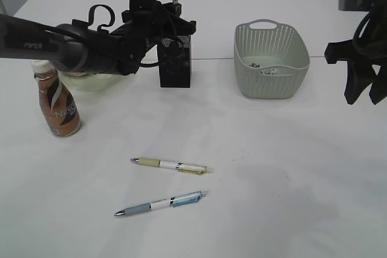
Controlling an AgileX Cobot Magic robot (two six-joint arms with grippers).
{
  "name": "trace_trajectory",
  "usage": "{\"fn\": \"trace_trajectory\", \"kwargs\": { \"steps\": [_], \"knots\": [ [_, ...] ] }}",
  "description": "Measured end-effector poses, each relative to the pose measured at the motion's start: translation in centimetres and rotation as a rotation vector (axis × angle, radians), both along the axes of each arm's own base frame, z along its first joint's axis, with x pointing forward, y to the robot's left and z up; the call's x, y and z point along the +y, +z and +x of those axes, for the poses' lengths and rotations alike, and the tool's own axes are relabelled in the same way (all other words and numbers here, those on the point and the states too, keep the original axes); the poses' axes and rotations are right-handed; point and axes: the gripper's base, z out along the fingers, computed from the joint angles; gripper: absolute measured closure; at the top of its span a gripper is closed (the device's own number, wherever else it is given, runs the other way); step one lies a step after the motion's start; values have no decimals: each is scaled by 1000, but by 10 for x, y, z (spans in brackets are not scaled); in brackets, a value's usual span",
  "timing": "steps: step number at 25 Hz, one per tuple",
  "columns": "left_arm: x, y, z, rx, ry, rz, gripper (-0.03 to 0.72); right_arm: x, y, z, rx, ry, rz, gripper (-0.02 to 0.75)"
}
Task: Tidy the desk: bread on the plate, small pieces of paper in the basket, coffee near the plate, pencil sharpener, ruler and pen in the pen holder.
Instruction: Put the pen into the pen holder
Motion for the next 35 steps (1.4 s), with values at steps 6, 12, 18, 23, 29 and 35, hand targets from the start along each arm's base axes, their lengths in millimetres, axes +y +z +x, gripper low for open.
{"fn": "trace_trajectory", "kwargs": {
  "steps": [6,12,18,23,29,35],
  "knots": [
    [0,-15,2,36,0,16,620,0,0,0,0,0,0,454],
    [7,-23,6,49,15,18,617,0,0,0,0,0,0,454],
    [8,-26,7,54,11,18,607,0,0,0,0,0,0,454],
    [8,-35,7,85,9,9,530,0,0,0,0,0,0,454],
    [7,-37,7,102,5,11,372,0,0,0,0,0,0,454],
    [7,-38,6,141,0,23,357,0,0,0,0,0,0,454]
  ]
}}
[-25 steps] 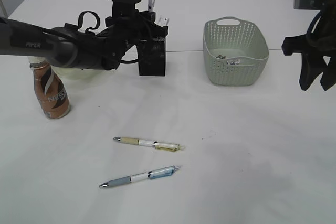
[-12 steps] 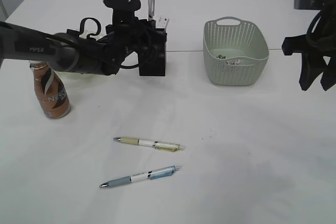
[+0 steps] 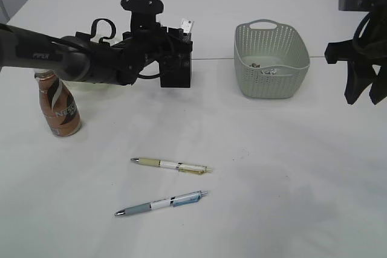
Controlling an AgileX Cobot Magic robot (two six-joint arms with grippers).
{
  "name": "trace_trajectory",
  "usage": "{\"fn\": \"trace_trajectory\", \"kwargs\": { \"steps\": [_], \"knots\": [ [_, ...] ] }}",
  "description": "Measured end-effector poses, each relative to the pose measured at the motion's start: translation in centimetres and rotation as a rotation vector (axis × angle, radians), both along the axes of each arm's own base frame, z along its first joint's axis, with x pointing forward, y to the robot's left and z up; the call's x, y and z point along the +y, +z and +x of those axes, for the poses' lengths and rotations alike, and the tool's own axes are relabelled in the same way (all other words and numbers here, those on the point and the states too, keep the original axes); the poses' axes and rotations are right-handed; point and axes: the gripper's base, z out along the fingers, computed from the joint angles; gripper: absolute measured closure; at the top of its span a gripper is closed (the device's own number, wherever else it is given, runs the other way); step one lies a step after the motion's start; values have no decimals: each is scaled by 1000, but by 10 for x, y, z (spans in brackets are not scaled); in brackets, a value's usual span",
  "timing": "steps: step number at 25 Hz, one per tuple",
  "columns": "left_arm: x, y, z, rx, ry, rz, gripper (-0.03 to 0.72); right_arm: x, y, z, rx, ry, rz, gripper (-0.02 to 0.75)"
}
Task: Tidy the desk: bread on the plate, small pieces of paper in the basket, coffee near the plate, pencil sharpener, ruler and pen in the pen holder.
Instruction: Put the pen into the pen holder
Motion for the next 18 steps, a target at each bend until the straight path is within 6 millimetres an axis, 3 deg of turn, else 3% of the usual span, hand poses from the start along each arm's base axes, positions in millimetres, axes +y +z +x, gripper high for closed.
{"fn": "trace_trajectory", "kwargs": {
  "steps": [7,14,18],
  "knots": [
    [-1,36,-10,101,-78,120,356,0,0,0,0,0,0,454],
    [9,87,-34,286,-121,261,358,0,0,0,0,0,0,454],
    [16,102,-48,411,-129,321,359,0,0,0,0,0,0,454]
  ]
}}
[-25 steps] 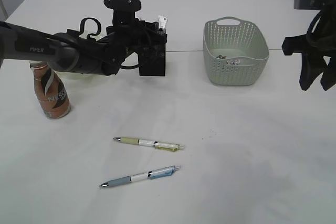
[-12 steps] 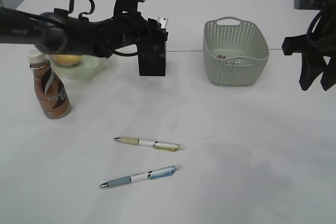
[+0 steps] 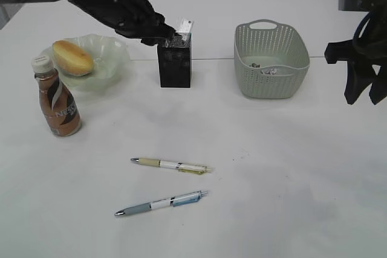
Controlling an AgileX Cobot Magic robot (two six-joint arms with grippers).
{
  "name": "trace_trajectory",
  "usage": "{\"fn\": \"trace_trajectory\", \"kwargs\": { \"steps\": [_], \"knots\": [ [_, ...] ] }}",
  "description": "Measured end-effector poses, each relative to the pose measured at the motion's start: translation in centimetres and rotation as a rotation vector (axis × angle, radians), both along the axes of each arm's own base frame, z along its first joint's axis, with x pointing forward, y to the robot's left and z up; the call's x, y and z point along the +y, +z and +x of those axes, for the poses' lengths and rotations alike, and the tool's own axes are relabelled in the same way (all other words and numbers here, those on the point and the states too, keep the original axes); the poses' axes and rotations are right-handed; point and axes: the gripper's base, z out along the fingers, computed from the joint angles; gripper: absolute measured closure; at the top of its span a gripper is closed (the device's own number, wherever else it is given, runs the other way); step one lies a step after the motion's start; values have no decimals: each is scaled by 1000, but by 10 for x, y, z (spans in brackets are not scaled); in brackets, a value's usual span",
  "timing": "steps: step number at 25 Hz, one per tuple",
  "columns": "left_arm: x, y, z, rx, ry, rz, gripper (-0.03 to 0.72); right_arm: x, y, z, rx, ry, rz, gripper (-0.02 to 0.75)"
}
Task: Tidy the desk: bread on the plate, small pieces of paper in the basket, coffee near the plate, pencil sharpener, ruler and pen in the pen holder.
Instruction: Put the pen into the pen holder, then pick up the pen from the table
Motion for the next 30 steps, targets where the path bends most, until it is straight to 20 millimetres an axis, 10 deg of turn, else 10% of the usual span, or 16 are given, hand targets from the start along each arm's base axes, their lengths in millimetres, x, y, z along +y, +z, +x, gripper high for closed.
{"fn": "trace_trajectory", "kwargs": {
  "steps": [17,30],
  "knots": [
    [16,-6,-57,596,-243,400,401,0,0,0,0,0,0,454],
    [-19,-7,-82,564,-536,516,401,0,0,0,0,0,0,454]
  ]
}}
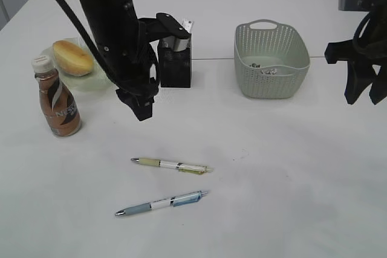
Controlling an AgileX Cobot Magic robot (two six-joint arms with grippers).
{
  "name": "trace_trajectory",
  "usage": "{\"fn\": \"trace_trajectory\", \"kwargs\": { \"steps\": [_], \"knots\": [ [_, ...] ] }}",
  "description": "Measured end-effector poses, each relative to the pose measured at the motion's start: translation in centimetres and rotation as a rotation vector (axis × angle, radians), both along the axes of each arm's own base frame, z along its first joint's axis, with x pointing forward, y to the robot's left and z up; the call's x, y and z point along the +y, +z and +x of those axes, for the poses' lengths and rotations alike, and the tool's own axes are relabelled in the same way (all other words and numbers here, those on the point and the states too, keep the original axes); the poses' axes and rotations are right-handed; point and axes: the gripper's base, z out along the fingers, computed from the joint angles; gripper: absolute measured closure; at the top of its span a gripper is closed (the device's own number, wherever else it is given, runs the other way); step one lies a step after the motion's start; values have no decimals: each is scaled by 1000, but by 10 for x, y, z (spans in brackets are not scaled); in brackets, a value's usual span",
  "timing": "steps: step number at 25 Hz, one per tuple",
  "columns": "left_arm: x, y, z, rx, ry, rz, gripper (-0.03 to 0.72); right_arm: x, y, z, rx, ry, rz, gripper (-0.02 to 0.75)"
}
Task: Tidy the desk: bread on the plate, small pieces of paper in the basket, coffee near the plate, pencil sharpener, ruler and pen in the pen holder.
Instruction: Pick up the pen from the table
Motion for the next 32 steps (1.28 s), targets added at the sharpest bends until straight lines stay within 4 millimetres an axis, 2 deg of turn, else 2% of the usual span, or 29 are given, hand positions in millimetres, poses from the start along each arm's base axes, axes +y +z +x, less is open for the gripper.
{"fn": "trace_trajectory", "kwargs": {
  "steps": [8,19,32],
  "knots": [
    [-8,-3,-3,14,-107,-44,401,0,0,0,0,0,0,454],
    [-17,-39,1,95,-246,-64,401,0,0,0,0,0,0,455],
    [-24,-88,9,143,-279,-57,401,0,0,0,0,0,0,455]
  ]
}}
